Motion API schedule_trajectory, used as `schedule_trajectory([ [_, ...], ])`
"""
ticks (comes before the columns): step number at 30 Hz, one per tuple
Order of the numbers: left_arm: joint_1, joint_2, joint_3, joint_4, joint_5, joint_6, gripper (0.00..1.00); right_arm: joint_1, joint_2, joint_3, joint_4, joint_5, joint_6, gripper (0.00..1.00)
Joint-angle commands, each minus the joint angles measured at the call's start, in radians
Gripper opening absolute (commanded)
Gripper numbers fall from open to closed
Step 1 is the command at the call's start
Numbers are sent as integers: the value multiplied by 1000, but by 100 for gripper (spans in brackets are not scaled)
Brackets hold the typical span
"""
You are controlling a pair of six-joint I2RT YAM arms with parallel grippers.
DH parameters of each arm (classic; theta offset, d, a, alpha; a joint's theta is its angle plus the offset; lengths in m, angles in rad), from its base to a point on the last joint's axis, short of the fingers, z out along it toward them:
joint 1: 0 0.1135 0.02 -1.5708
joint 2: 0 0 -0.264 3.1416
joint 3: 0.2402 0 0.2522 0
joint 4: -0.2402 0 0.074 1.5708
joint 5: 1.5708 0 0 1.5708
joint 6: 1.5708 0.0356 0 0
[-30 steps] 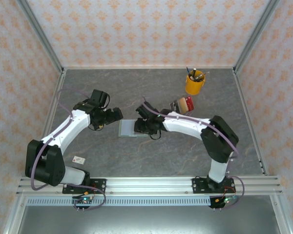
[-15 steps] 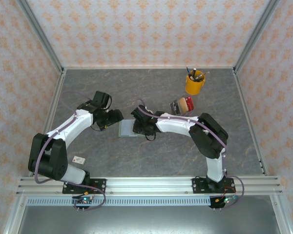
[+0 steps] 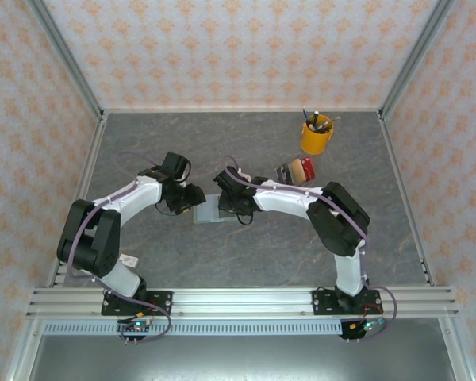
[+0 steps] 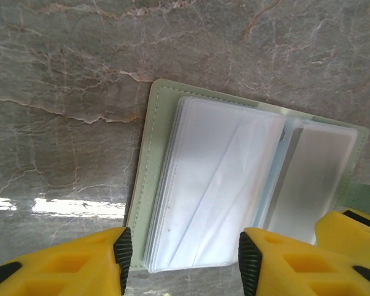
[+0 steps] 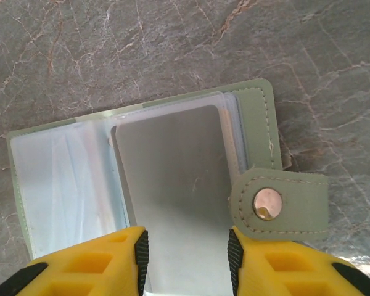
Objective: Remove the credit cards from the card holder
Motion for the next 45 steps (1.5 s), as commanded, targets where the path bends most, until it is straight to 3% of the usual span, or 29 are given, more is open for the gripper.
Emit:
schedule_trajectory([
  [1, -13, 21, -12, 30, 11, -14, 48, -2, 32, 27, -42, 26, -14, 41],
  [20, -20, 111, -25, 46, -35, -12, 23, -2, 19, 23, -80, 79, -36, 43],
  [33, -22, 115, -25, 34, -54, 0, 22, -1, -28, -7, -75, 126, -57, 42],
  [45, -22, 122, -24, 37, -37, 7, 21, -1, 42, 36, -77, 22, -89, 36],
])
